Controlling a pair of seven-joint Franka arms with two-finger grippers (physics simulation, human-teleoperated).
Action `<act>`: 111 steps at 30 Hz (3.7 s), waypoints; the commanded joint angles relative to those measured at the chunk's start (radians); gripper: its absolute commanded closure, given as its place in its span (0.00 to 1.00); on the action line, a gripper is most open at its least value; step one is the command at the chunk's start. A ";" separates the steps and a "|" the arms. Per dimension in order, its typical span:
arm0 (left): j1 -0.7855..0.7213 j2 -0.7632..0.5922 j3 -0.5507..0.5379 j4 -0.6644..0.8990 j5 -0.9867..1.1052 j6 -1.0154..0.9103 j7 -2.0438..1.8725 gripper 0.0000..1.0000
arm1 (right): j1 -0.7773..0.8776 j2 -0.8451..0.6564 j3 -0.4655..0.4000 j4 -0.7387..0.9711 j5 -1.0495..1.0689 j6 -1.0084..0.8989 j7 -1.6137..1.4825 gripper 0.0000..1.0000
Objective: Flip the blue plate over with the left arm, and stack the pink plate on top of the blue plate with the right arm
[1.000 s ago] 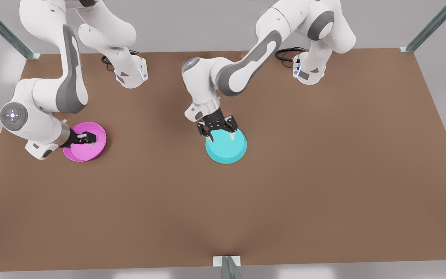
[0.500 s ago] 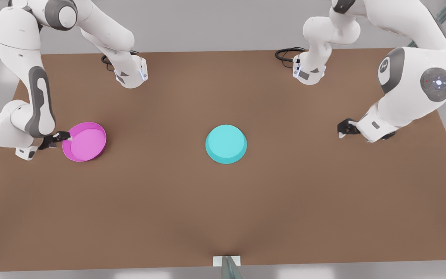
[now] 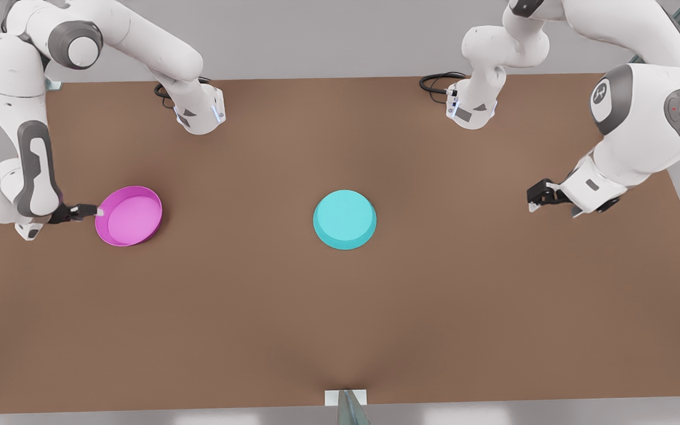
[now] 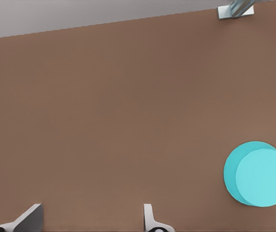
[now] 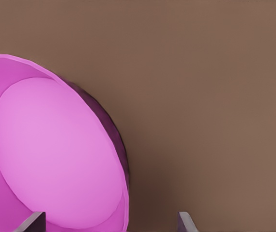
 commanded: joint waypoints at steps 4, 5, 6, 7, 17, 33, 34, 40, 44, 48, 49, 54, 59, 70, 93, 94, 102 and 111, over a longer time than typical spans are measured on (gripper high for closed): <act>-0.001 -0.005 -0.011 -0.005 0.000 -0.003 -0.004 0.00 | -0.005 0.022 0.002 -0.001 0.065 0.015 0.020 0.00; -0.001 -0.003 -0.011 -0.008 0.000 -0.001 -0.004 0.00 | -0.004 0.025 0.003 -0.005 0.066 0.050 0.020 0.00; -0.001 -0.005 -0.011 -0.008 0.000 -0.001 -0.004 0.00 | -0.004 0.026 0.005 -0.008 0.066 0.058 0.020 0.00; -0.001 -0.003 -0.011 -0.010 0.000 -0.001 -0.004 0.00 | -0.004 0.026 0.006 -0.008 0.066 0.057 0.020 0.00; -0.006 -0.011 -0.012 -0.028 0.000 0.002 -0.004 0.00 | 0.002 0.026 0.011 -0.002 0.057 0.071 -0.002 0.46; -0.023 -0.022 -0.028 -0.028 -0.001 0.002 -0.043 0.00 | 0.002 0.046 0.015 0.002 0.032 0.115 -0.117 0.68; -0.023 -0.022 -0.028 -0.028 -0.001 0.002 -0.043 0.00 | 0.002 0.046 0.015 0.002 0.032 0.115 -0.117 0.68; -0.023 -0.020 -0.035 -0.028 0.000 0.002 -0.057 0.00 | -0.002 0.048 0.023 0.002 0.032 0.113 -0.114 0.66; -0.023 -0.022 -0.034 -0.026 0.002 0.002 -0.057 0.00 | -0.004 0.062 0.023 0.004 0.032 0.113 -0.115 0.66; -0.023 -0.020 -0.035 -0.025 0.002 0.002 -0.063 0.00 | -0.005 0.063 0.023 0.012 0.032 0.112 -0.120 0.79; -0.023 -0.020 -0.035 -0.026 0.002 0.002 -0.064 0.00 | -0.004 0.063 0.023 0.012 0.032 0.112 -0.120 0.79; -0.023 -0.020 -0.035 -0.026 0.000 0.002 -0.066 0.00 | -0.002 0.066 0.025 0.013 0.032 0.109 -0.117 0.79; -0.023 -0.020 -0.035 -0.026 0.000 0.002 -0.067 0.00 | 0.005 0.045 0.052 0.019 0.042 0.057 -0.100 0.79; -0.023 -0.020 -0.040 -0.026 0.000 0.003 -0.067 0.00 | 0.376 -0.037 0.150 0.107 0.181 -0.172 0.257 0.79; -0.023 -0.011 -0.040 -0.026 0.000 0.005 -0.067 0.00 | 1.099 0.097 0.150 0.223 0.394 0.107 0.751 0.00; -0.023 -0.011 -0.040 -0.026 0.000 0.005 -0.067 0.00 | 1.099 0.100 0.150 0.226 0.397 0.107 0.751 0.00; -0.023 -0.014 -0.040 -0.026 0.000 0.005 -0.067 0.00 | 0.802 -0.219 0.138 0.416 0.051 -0.428 0.747 0.00; -0.023 -0.020 -0.038 -0.025 0.000 0.003 -0.066 0.00 | 0.749 -0.210 -0.077 0.693 -0.116 -0.589 0.747 0.00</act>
